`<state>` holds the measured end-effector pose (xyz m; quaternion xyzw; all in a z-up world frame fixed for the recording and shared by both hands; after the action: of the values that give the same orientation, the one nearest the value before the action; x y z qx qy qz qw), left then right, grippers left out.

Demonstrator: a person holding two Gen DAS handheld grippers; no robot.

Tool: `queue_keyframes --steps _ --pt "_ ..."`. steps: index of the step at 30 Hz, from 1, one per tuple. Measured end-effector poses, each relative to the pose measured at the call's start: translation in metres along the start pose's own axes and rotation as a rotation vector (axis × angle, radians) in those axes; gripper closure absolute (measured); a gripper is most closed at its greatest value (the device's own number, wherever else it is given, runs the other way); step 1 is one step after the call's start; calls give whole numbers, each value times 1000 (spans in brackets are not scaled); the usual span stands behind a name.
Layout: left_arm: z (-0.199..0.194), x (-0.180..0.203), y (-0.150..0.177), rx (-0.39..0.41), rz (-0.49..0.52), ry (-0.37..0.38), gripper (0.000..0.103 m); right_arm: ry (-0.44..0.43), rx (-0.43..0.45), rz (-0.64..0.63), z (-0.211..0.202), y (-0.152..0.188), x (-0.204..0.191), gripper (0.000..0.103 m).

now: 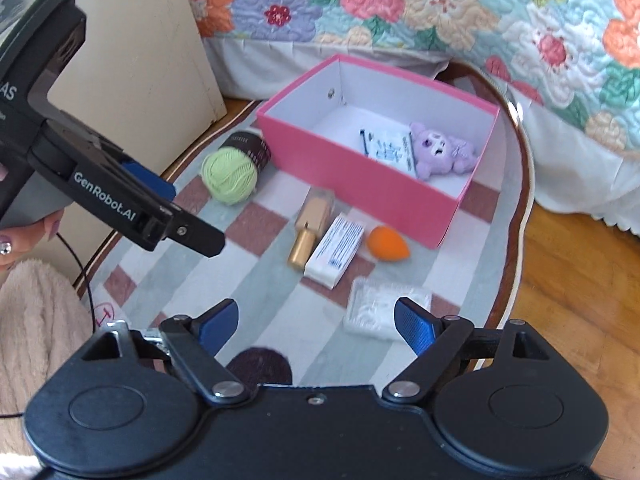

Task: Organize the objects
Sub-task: 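Move the left tool toward the clear floss-pick box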

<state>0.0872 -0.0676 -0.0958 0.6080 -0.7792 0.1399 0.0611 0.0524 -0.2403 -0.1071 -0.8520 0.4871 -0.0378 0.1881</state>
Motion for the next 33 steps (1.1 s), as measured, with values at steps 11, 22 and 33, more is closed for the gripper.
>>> queue_keyframes --steps 11,22,33 --pt "50 16 3 -3 -24 118 12 106 34 -81 16 14 2 15" --pt "96 30 -15 73 -92 184 27 180 139 -142 59 21 24 15" --pt "143 37 -19 96 -102 198 58 177 112 -93 108 15 47 15"
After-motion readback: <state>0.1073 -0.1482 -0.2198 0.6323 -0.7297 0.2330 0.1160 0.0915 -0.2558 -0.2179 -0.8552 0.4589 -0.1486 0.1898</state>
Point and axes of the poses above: each gripper's, at about its wrist camera, not at the fingertips, and z roughly the way its jaws point, x to its right, y to its underside, the point moved 8 cm from there along z, roughly the way its jaws point, and after that the axes turned 10 degrees about -x, right-handed, at the moved point
